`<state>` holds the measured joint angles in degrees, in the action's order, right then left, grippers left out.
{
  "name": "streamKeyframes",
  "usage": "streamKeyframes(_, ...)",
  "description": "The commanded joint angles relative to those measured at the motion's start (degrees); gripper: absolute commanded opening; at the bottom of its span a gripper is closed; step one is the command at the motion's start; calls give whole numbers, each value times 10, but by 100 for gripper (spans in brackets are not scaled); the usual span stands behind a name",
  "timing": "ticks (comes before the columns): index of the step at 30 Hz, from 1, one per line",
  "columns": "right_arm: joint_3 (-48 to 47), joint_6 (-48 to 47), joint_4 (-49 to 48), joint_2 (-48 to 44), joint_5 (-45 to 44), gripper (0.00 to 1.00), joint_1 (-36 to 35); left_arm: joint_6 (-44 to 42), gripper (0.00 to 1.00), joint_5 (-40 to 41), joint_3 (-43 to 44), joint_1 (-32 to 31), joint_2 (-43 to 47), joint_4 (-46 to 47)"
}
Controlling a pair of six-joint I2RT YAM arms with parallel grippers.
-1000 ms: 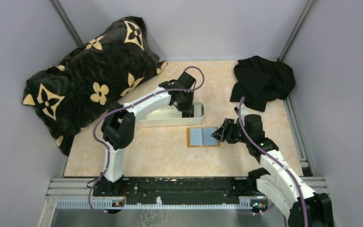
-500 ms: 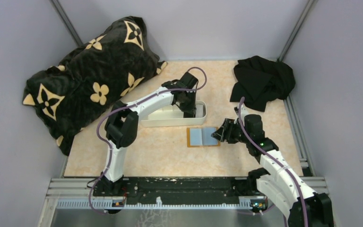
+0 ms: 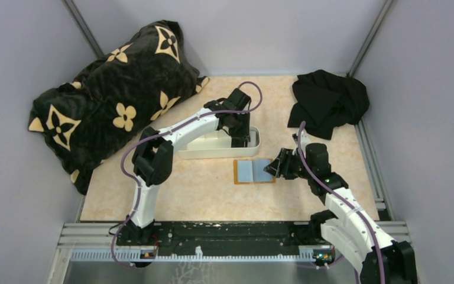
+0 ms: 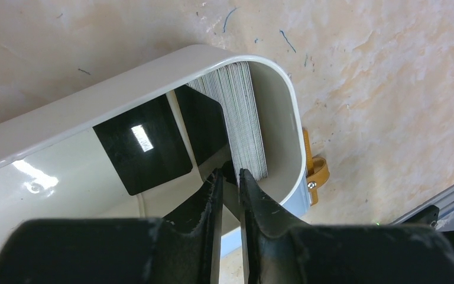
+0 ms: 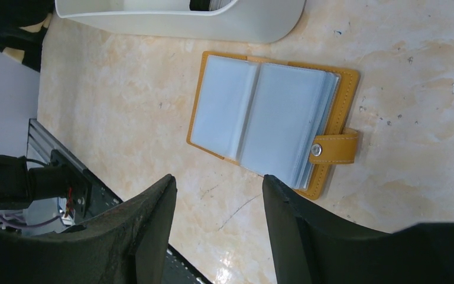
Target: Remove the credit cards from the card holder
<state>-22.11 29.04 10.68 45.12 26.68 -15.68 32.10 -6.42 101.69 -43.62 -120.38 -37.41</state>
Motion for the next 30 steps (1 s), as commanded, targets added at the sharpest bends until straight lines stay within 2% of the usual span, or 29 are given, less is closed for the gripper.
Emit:
streamKeyframes(1, -2, -9, -30, 0, 8, 56, 0, -1, 22, -19, 19, -8, -15, 11)
streamKeyframes(7, -1, -9, -33, 2, 11, 56, 0, -8, 23, -10, 7, -8, -12, 8)
streamKeyframes(13, 0, -9, -37, 6, 15, 56, 1, -8, 40, -5, -12, -8, 6, 15)
streamKeyframes(27, -3, -10, -35, 9, 20, 55, 1, -20, 42, 11, -14, -7, 48, 18)
streamKeyframes(30, -4, -11, -33, 10, 18, 55, 1, -24, 49, 28, -37, -7, 87, 41)
